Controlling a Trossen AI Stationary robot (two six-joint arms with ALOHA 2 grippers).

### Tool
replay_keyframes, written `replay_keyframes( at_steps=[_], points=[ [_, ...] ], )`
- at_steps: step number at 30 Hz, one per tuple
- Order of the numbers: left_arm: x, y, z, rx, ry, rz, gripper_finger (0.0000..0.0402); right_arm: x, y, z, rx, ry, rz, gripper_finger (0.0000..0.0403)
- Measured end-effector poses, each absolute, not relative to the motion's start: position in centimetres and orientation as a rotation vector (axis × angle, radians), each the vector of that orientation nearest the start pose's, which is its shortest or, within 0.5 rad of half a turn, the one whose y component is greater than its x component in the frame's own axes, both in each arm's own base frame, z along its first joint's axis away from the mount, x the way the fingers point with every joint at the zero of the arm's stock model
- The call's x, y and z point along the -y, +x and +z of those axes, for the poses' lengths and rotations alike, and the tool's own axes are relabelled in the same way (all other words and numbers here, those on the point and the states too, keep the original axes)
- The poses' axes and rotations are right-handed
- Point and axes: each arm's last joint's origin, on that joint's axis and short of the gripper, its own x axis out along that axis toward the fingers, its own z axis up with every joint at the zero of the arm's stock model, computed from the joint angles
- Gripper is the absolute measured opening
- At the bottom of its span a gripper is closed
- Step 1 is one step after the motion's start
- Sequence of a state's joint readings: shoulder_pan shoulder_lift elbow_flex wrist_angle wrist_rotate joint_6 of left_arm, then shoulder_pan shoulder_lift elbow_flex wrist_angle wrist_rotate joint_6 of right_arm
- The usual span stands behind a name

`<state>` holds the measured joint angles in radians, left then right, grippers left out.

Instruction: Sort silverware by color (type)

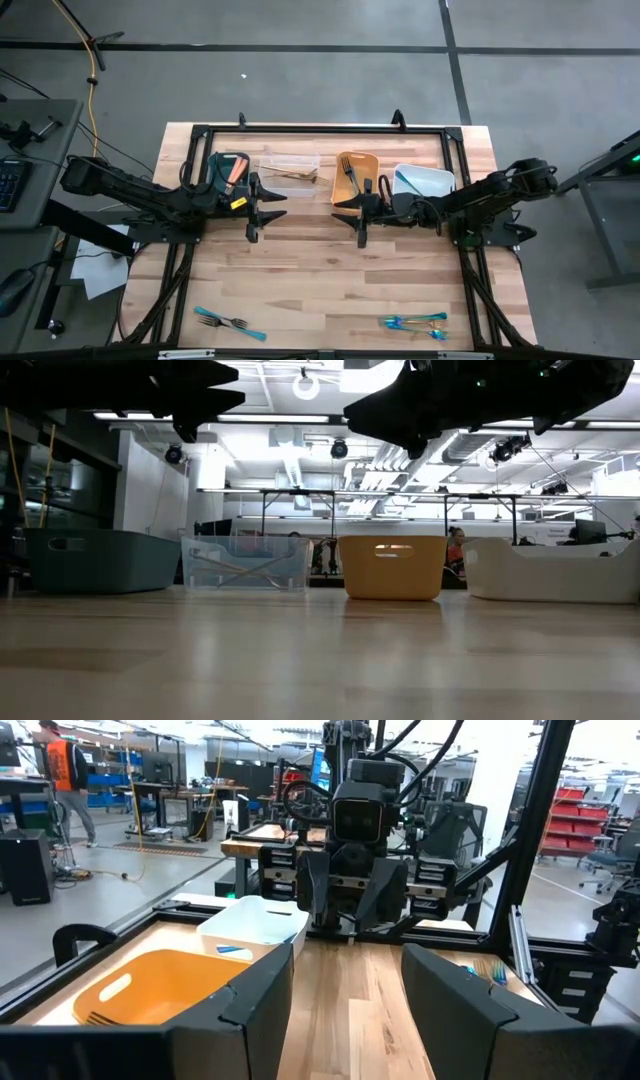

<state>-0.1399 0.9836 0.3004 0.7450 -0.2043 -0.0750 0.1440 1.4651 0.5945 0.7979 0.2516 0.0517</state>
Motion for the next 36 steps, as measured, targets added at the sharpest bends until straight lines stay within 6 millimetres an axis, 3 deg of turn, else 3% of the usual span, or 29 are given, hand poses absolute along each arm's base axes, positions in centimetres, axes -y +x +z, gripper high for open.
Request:
replay_keyframes(
  at_steps=[25, 31, 36],
  points=[
    [2.2, 19.7, 21.8, 0.033, -0.109, 0.059, 0.0181, -3.5, 29.0, 21.0, -0.068, 0.037, -0.109, 0.0126],
    [2.9, 20.1, 21.0, -0.063, -0.292, -0.153, 0.0181, -3.5, 28.9, 21.1, -0.068, 0.037, -0.109, 0.0126],
    [5.6, 21.1, 21.8, -0.285, -0.384, -0.359, 0.0181, -3.5, 28.9, 21.1, -0.068, 0.037, -0.109, 0.0126]
  ],
)
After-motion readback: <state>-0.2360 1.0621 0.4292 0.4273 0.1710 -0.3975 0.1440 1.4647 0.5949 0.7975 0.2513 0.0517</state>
